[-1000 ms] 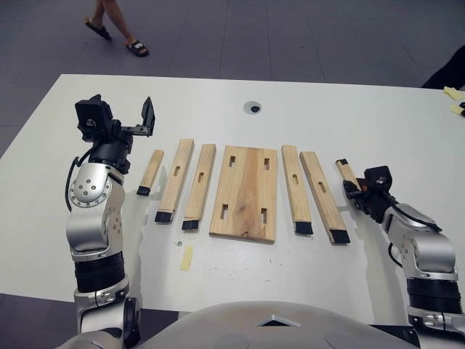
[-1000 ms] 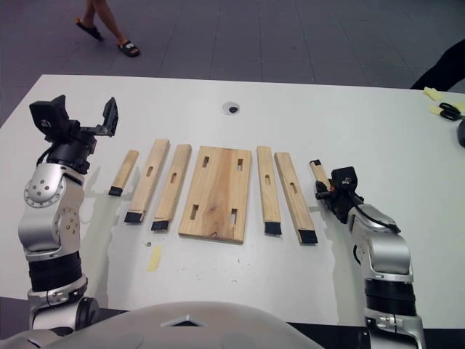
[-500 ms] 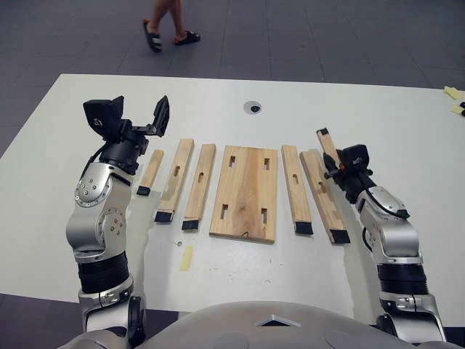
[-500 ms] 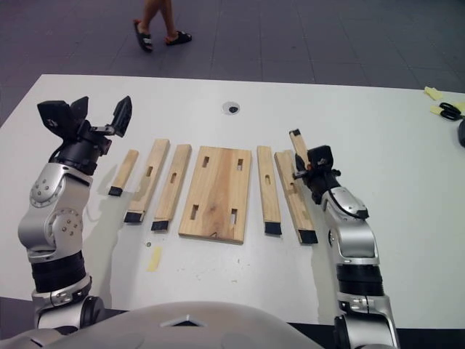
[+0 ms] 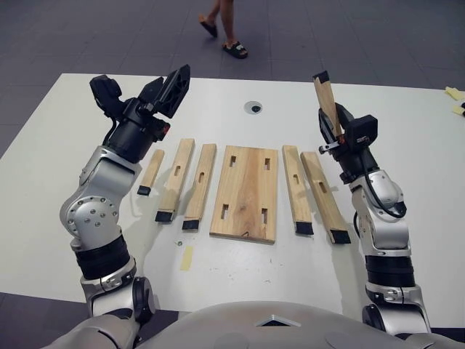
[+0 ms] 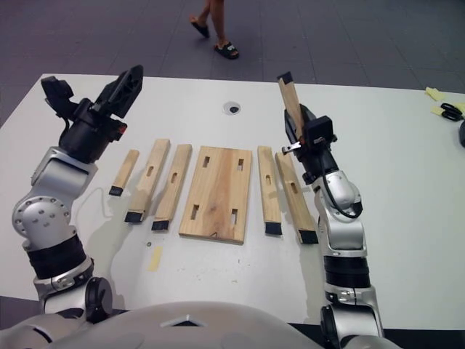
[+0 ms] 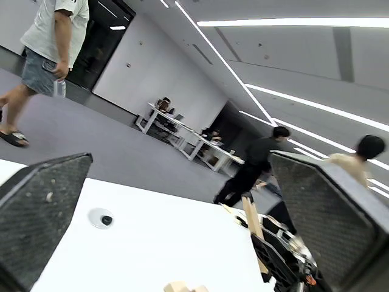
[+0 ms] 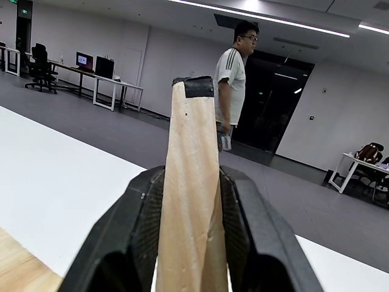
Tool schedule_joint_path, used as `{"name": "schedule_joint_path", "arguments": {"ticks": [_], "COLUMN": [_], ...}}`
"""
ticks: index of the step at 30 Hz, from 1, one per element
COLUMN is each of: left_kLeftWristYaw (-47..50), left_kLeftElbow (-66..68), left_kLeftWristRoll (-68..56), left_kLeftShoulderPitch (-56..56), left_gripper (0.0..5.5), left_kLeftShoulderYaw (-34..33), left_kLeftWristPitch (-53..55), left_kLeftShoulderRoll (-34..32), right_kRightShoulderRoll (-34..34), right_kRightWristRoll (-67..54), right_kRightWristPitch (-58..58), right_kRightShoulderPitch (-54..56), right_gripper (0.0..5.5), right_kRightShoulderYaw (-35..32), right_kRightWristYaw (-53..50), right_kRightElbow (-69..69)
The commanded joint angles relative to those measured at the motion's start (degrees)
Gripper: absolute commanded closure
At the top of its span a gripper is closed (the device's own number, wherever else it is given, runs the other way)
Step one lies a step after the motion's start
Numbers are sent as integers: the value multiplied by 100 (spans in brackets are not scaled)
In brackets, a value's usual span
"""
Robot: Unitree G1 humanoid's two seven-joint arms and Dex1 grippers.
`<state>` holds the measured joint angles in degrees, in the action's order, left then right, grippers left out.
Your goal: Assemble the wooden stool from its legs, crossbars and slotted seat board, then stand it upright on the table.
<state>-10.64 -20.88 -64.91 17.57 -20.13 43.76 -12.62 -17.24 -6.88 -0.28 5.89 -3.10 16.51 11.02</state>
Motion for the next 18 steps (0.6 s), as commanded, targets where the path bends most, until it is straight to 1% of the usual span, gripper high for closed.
{"name": "schedule_joint_path", "arguments": {"ticks": [1,3,6,11,18], "left_kLeftWristYaw": [145,259,299,583,597], "left_kLeftElbow": [87,239,145,-469,-492], "left_kLeftWristRoll": [-587,-829,-925,-549,-249], "left_kLeftShoulderPitch": [44,100,133,-384,-432], "left_gripper": [10,10,10,10,10], "left_kLeftShoulderYaw": [83,121,377,481,683], "left_kLeftWristPitch": [396,495,582,387,242], "left_kLeftShoulderRoll": [-128,-92,-52,-183,-221], "right_kRightShoulderRoll": [51,94,186,253,384], "right_kRightWristRoll": [-82,-139,-58,21,18], "right_kRightWristPitch": [-154,-202,-236,-267,-330], "right_kRightShoulderPitch": [-299,-338,-290,197,271], "right_gripper": [421,421,421,421,421], "right_kRightShoulderYaw": [292,436,592,997,1018], "right_kRightWristYaw": [324,464,482,777,725], "right_kRightElbow": [226,319,309,75,-16]}}
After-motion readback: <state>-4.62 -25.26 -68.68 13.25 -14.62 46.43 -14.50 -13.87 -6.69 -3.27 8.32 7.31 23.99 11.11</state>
